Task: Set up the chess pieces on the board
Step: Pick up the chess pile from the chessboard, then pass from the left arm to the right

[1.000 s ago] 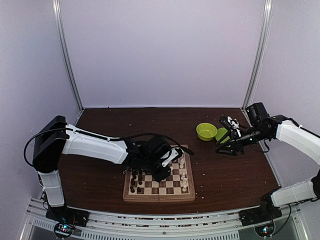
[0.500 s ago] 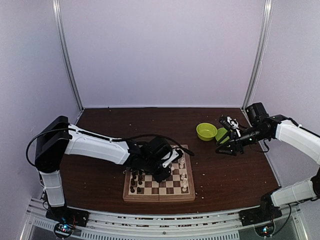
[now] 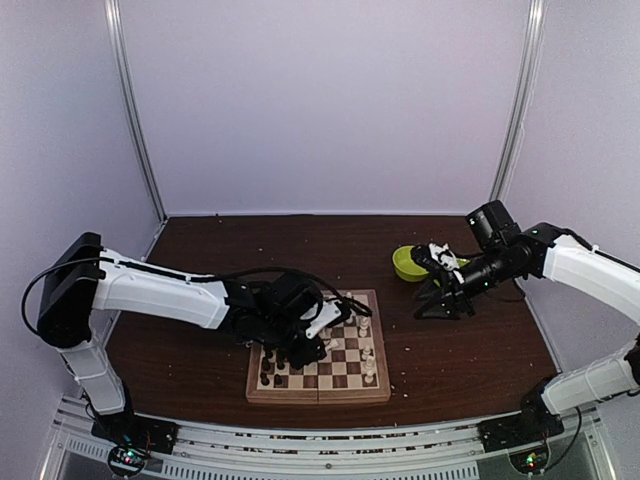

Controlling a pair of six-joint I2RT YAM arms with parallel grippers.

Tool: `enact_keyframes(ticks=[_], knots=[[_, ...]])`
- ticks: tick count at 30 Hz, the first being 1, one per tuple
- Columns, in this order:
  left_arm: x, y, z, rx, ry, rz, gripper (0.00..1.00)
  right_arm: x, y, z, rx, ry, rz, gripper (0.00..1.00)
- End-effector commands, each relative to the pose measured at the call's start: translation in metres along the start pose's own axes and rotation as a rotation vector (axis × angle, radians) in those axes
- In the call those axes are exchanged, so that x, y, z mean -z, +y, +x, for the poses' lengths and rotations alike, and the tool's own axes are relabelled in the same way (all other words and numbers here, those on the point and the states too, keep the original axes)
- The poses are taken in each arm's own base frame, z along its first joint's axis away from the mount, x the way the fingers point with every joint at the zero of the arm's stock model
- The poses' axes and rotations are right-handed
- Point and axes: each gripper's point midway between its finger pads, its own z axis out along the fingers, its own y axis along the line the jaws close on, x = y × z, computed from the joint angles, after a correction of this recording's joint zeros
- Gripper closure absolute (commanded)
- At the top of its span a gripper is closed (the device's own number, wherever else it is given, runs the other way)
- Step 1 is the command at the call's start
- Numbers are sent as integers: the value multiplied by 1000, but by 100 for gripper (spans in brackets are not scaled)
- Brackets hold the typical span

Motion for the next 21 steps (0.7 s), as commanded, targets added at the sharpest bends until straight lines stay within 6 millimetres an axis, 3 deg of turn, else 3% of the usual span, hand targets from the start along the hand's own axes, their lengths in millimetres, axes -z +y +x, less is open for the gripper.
enact_keyframes(ticks=[1,5,10,16,21], knots=[[18,-6,-11,8,-107,136,94,-13,20,-7,151,68,-36,56],[33,-9,-18,24,-175,258,94,-22,29,-8,237,120,-59,56],[41,-10,-23,27,-203,370,94,-35,25,-15,295,141,-21,55],[55,-9,-36,53,-266,458,94,-60,20,-35,299,124,9,52],[78,-3,-55,88,-370,474,95,-74,11,-63,187,18,42,51]])
